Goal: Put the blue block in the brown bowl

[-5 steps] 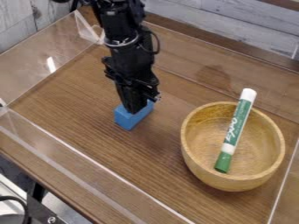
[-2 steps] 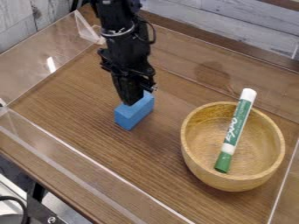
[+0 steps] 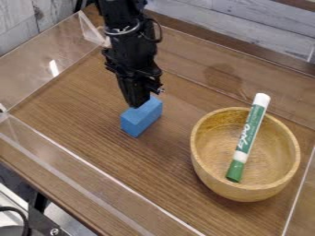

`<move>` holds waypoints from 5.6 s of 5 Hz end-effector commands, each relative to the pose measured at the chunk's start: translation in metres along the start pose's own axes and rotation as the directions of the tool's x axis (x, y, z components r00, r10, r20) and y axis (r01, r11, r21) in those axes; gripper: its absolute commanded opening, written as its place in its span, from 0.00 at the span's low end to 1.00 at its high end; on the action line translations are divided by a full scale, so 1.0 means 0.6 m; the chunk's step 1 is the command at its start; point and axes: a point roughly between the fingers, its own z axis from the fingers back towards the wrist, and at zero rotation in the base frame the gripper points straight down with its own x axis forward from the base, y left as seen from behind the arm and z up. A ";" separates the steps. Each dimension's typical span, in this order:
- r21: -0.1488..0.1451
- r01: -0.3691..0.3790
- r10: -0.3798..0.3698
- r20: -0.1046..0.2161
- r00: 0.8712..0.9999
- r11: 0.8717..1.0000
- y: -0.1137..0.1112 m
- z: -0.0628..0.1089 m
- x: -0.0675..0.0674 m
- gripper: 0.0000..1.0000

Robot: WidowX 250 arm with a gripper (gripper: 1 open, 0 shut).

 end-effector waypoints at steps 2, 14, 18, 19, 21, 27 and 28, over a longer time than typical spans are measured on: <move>0.028 0.007 -0.008 0.067 0.998 1.000 0.011 0.030 0.020 0.00; 0.039 0.009 -0.011 0.051 0.999 0.999 0.010 0.015 0.029 1.00; 0.053 -0.012 0.011 0.030 1.000 0.999 0.004 0.007 0.032 1.00; 0.054 -0.016 0.015 0.026 1.000 0.998 0.002 0.004 0.031 1.00; 0.049 -0.026 0.026 0.016 1.000 0.998 0.000 -0.007 0.024 1.00; 0.047 -0.045 0.046 -0.020 0.999 0.998 -0.001 -0.026 0.016 1.00; 0.049 -0.042 0.044 -0.022 0.999 0.998 0.000 -0.030 0.014 1.00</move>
